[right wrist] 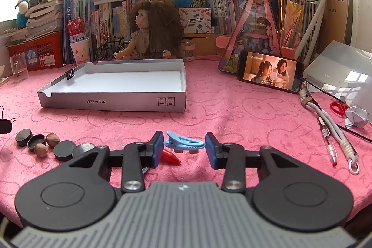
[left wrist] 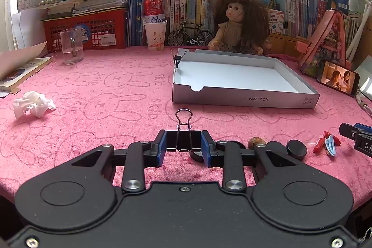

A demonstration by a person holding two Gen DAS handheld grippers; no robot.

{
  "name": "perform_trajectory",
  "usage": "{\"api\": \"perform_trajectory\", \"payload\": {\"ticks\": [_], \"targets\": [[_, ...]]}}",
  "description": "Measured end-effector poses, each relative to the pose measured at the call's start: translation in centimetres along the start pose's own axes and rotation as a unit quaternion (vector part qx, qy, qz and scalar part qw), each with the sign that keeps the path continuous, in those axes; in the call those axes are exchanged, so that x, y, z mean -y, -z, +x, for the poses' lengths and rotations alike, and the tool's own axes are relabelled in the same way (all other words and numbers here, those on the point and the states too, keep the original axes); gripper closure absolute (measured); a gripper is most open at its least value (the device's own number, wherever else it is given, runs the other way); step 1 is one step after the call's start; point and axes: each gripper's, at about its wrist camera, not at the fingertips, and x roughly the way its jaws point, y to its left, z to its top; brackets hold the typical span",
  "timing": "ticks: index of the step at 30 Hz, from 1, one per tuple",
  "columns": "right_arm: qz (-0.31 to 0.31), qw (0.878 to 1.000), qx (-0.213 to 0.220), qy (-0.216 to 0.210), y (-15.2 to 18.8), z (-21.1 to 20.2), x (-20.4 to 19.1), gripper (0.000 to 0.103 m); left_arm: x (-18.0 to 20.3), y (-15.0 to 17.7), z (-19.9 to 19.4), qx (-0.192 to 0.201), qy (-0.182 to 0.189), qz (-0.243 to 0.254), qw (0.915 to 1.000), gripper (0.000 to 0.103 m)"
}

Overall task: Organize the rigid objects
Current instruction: 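Lift and carry both held clips over the white box tray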

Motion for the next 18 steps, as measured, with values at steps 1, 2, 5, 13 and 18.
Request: {"api": "perform_trajectory", "payload": {"ticks": [1,2,5,13,18], "targets": [[0.001,1.000,0.001,0.000,0.0,0.0,0.0,0.059,0.0,-0.1,0.0,0.000,0.000,-0.001,1.0000,0.074],[0.003,1.000,0.001,0.000,-0.1,0.0,0.0,0.059,0.0,-0.2,0.1,0.000,0.000,-0.001,1.0000,0.074],[0.008,1.000,0.003,-0.001,-0.3,0.1,0.1,0.059,0.2,-0.5,0.1,0.001,0.003,-0.004,1.0000,0.074],[0.014,1.000,0.011,-0.008,-1.1,0.4,-0.5,0.059,0.8,-1.3,0.4,0.005,0.013,-0.007,0.9999,0.074],[0.019,1.000,0.010,-0.019,-1.6,0.9,-0.9,0.059,1.3,-1.8,0.9,0.003,0.019,-0.007,0.9998,0.074]]}}
